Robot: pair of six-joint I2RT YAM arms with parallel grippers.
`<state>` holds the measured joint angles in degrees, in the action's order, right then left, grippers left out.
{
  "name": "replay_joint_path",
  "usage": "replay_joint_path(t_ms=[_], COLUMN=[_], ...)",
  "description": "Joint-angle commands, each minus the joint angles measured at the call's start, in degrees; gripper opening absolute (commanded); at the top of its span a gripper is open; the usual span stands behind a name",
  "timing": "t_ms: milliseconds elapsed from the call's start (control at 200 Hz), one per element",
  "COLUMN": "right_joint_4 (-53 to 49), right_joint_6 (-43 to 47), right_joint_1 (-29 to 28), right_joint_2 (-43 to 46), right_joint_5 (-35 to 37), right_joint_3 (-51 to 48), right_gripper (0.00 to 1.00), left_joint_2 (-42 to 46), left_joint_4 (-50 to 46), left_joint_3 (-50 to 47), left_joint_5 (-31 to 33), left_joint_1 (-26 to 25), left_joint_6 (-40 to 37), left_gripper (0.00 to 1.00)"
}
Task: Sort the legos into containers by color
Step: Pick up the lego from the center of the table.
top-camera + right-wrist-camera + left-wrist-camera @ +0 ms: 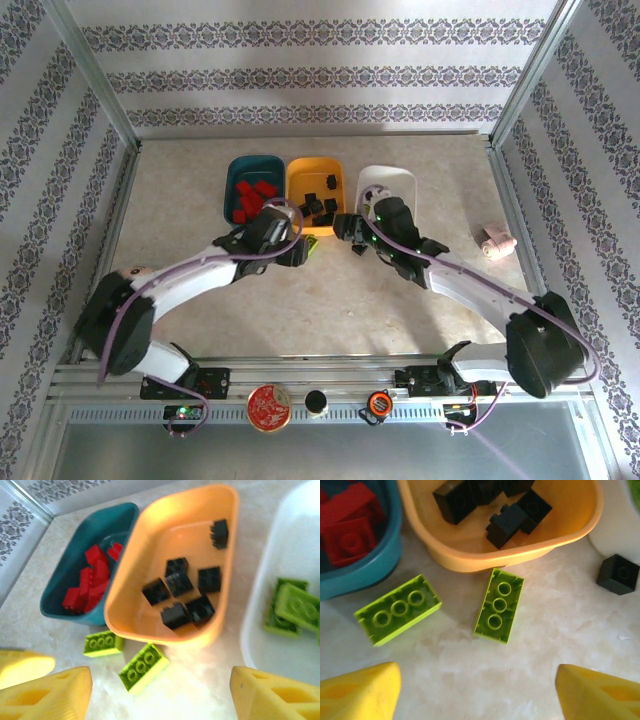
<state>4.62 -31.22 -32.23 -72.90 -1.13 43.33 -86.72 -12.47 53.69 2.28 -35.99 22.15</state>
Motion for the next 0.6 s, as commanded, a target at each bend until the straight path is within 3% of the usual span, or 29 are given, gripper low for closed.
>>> replay_joint_path(t_ms=[0, 255, 595], right_joint_4=[1.0, -1.5, -1.9], right_joint_6=[-1.4, -1.2, -1.4], right_joint_1=[1.3, 3.7, 5.2], right_joint_2=[7.0, 15.3, 18.7], right_joint_5=[0.7, 0.4, -0.4], right_joint_3=[-4.0, -7.6, -8.2], right_gripper=[0.73, 0.73, 0.74], left_joint_2=[-6.4, -18.0, -23.7], left_joint_4=[-0.9, -2.2, -2.7], left_joint_3=[6.0, 15.3, 16.0], left_joint_5=[0.3, 1.7, 4.4], left_joint_1=[0.0, -0.1, -2.4], left_joint_6=[-6.2, -10.4, -9.2], left_gripper=[0.76, 0.66, 0.62])
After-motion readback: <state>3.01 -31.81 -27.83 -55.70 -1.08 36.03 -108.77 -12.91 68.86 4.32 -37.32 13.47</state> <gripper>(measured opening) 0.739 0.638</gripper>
